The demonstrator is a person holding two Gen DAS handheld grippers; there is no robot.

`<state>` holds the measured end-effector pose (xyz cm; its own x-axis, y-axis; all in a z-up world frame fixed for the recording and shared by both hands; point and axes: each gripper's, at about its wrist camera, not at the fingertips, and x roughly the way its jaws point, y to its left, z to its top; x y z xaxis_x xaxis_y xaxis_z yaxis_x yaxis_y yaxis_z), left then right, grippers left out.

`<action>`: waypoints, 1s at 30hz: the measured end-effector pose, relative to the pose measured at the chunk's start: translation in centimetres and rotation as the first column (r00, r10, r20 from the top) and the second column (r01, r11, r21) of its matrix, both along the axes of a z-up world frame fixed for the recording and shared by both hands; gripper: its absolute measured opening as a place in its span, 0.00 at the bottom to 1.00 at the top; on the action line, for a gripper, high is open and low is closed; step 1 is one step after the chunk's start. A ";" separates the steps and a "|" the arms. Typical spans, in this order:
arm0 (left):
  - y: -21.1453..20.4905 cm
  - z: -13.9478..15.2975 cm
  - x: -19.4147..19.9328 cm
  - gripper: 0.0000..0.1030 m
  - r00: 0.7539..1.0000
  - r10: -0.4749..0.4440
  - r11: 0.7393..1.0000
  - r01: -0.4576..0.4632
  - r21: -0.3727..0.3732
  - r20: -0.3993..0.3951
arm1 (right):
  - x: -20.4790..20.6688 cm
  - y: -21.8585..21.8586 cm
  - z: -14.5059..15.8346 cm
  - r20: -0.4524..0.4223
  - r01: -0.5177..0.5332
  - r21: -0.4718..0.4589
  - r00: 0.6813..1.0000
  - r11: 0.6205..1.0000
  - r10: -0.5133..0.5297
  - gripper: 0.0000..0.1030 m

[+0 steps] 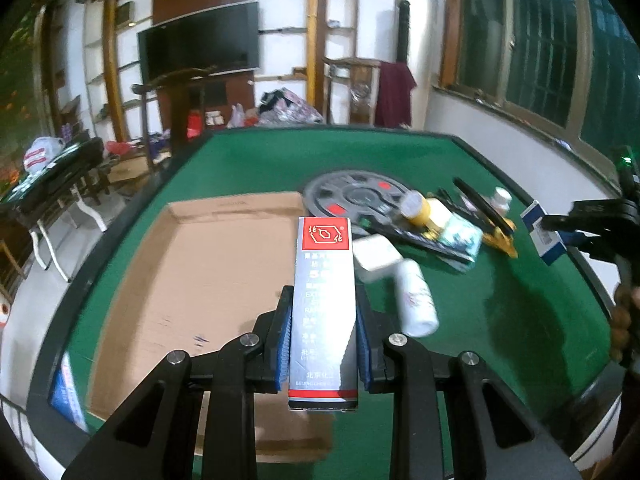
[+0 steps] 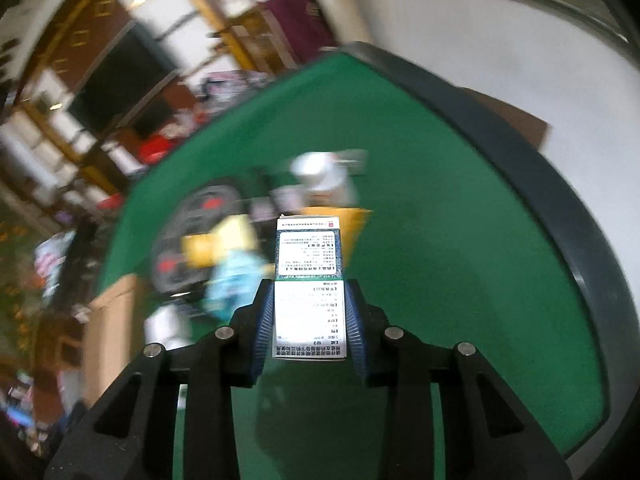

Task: Organize objects
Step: 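Carry both boxes into the cardboard tray and open both tools to release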

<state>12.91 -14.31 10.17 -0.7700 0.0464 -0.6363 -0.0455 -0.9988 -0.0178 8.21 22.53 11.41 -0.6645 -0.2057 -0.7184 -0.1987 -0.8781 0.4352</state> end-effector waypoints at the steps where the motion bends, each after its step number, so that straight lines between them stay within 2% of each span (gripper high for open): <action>1: -0.6 0.3 -0.1 0.22 1.000 0.013 1.000 -0.013 -0.004 -0.005 | 0.1 -1.3 0.8 -0.023 -0.039 -0.011 0.999 0.999 0.039 0.31; 6: -4.1 0.8 -1.8 0.22 0.996 0.088 0.995 -0.088 -0.047 -0.010 | -0.9 -10.0 3.3 -0.080 -0.251 -0.039 0.965 0.967 0.248 0.31; 13: -6.3 -0.7 -6.0 0.22 0.994 0.105 0.988 -0.102 -0.113 0.023 | -4.5 -20.9 1.2 -0.028 -0.424 -0.054 0.906 0.904 0.423 0.31; 16: -7.1 -1.9 -8.4 0.22 0.993 0.102 0.992 -0.097 -0.084 0.065 | -6.5 -24.7 -0.2 0.007 -0.452 -0.032 0.892 0.891 0.453 0.31; 19: -8.0 -3.2 -10.5 0.22 0.989 0.103 0.994 -0.098 -0.047 0.109 | -8.6 -27.0 -1.7 0.048 -0.452 -0.018 0.891 0.892 0.452 0.31; 22: -8.7 -5.1 -12.7 0.22 0.981 0.106 0.994 -0.104 -0.019 0.161 | -9.9 -27.8 -3.0 0.077 -0.440 0.026 0.896 0.898 0.437 0.31; 25: -9.0 -6.2 -13.8 0.22 0.977 0.108 0.994 -0.106 -0.018 0.186 | -10.8 -28.0 -4.1 0.100 -0.437 0.034 0.896 0.899 0.432 0.31; 27: -9.3 -6.6 -14.0 0.22 0.972 0.099 0.994 -0.104 0.014 0.213 | -11.2 -28.1 -4.6 0.109 -0.438 0.037 0.895 0.898 0.432 0.31; 28: -9.5 -6.7 -14.3 0.22 0.971 0.097 0.994 -0.104 0.023 0.219 | -11.4 -28.2 -4.8 0.112 -0.439 0.039 0.895 0.898 0.433 0.32; 30: -9.4 -6.8 -14.3 0.22 0.974 0.116 0.993 -0.116 -0.010 0.194 | -11.4 -28.4 -4.7 0.103 -0.442 0.065 0.895 0.895 0.434 0.32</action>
<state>-1.35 -23.74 3.37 -0.6325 -0.0348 -0.7738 0.0747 -0.9971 -0.0162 -3.22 -5.92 6.67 -0.4580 -0.3985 -0.7946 0.1820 -0.9170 0.3549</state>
